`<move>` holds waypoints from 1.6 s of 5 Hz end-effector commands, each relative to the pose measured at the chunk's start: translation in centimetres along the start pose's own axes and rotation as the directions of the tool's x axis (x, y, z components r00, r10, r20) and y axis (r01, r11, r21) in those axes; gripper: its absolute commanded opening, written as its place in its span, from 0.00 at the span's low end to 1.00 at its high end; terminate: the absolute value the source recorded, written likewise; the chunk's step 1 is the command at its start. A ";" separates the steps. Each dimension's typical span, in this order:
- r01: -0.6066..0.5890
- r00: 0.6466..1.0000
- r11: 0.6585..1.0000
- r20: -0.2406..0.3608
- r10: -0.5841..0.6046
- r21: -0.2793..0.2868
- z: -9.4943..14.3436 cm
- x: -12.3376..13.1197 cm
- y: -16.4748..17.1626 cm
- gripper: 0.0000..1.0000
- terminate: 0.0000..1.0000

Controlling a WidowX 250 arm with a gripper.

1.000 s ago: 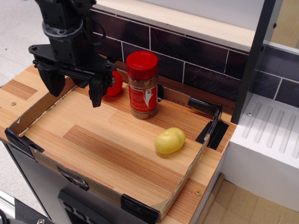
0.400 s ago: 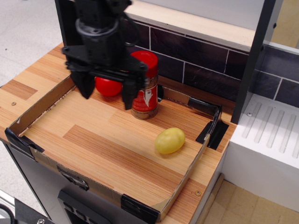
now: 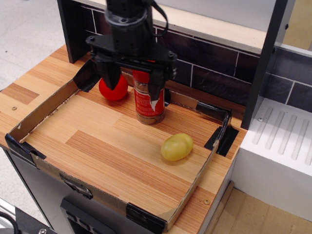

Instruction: Topple basil bottle

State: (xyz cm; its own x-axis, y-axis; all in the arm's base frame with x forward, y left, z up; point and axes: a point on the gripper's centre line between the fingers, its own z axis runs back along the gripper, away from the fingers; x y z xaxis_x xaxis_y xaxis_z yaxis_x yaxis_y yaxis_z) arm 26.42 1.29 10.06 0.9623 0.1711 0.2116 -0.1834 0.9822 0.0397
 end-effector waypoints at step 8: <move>-0.061 0.983 0.998 0.171 0.065 -0.027 -0.6 5.3 1.3 0.00 0.00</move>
State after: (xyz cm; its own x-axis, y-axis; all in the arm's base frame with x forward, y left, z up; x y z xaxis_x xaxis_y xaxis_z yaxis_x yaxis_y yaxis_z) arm 30.90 3.37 8.93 0.9224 0.2140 0.3215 -0.2272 0.9738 0.0038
